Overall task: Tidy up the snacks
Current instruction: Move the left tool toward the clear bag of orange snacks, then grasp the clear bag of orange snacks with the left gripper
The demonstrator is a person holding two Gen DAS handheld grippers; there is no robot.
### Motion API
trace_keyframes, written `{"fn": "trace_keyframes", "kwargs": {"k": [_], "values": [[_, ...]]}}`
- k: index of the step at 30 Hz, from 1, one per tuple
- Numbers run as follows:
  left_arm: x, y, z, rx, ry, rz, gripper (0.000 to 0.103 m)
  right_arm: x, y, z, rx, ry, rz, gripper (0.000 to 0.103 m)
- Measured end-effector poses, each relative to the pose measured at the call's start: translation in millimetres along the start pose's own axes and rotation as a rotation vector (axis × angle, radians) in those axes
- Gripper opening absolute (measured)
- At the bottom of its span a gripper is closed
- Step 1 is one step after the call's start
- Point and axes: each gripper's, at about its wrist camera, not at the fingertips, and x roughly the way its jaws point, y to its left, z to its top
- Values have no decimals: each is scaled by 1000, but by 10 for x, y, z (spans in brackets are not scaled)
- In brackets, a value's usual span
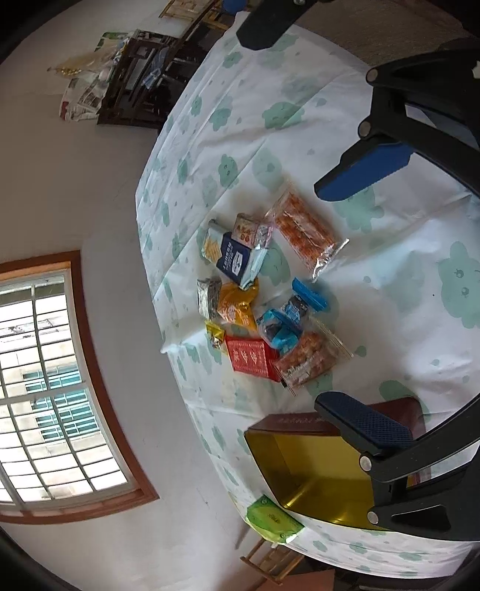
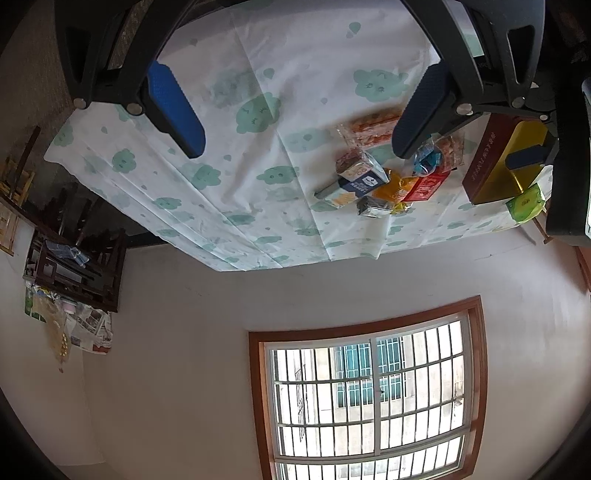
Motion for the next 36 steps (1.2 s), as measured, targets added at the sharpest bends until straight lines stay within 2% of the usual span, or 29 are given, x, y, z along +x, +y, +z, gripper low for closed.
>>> {"fn": "trace_keyframes", "kwargs": {"k": [12, 15, 21, 26, 33, 36], "values": [[161, -104, 168, 101, 5, -116, 101, 71, -111, -4, 17, 14, -14, 103], [237, -113, 218, 129, 22, -183, 101, 89, -136, -2, 20, 16, -20, 103], [419, -179, 318, 217, 54, -263, 100, 124, -186, -14, 26, 24, -26, 103], [655, -299, 349, 366, 128, -359, 100, 164, -241, -22, 36, 30, -31, 103], [955, -441, 371, 465, 218, -406, 95, 254, -328, -34, 55, 43, -38, 103], [1106, -481, 380, 482, 261, -402, 82, 284, -360, -42, 63, 52, -37, 103]]}}
